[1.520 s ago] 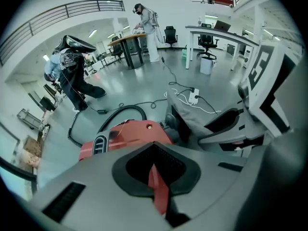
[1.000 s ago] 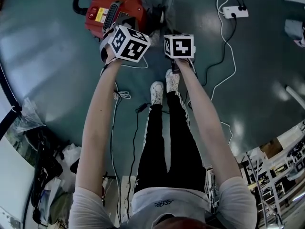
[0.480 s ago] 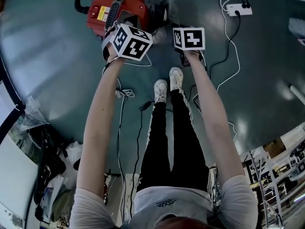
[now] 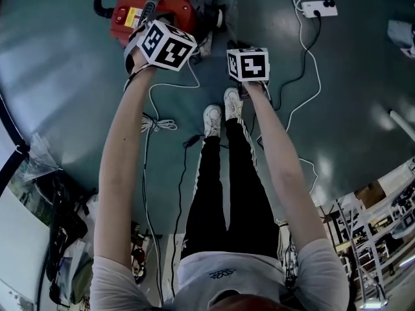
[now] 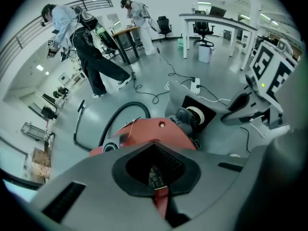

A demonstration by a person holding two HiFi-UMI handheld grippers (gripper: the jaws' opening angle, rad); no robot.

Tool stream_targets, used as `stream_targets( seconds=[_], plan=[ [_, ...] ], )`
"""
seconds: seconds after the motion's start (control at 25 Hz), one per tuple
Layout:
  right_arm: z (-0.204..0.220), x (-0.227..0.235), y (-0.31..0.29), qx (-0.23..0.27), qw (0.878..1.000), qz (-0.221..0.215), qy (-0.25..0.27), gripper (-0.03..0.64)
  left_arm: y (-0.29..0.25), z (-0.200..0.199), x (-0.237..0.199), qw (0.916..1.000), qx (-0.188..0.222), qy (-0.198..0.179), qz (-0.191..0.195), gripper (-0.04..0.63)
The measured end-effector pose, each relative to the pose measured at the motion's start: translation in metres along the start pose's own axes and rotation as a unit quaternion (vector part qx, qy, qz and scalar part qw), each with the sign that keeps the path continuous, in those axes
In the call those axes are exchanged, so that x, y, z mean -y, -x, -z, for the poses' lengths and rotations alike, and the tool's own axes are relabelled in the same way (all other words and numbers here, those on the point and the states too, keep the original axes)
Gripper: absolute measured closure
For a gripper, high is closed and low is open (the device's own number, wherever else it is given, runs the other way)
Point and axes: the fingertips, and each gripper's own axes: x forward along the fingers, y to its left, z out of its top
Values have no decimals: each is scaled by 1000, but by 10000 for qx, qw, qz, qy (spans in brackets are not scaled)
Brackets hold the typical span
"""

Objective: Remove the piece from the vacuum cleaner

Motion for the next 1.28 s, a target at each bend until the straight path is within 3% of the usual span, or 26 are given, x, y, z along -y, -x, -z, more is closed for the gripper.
stream_targets(
  seconds=[0.16, 0.44, 0.72, 0.92, 1.12, 1.28],
  plan=[
    [-3, 14, -2, -130, 9998, 111, -68, 592, 6, 0, 5, 9996, 233, 166, -56, 597],
    [-26, 28, -1, -305, 9941, 458, 935, 592, 6, 0, 6, 9995, 227, 210, -21, 597],
    [-20, 34, -4, -258, 9994, 150, -190, 591, 8, -3, 5, 9995, 238, 213, -60, 597],
    [3, 20, 6, -56, 9997, 5, -243, 592, 4, 0, 2, 9993, 181, 316, -37, 597],
    [13, 16, 8, 68, 9978, 13, -654, 592, 4, 0, 3, 9992, 184, 344, -24, 597],
    [6, 31, 2, -11, 9985, 81, -539, 592, 4, 0, 3, 9993, 182, 337, -51, 597]
  ],
)
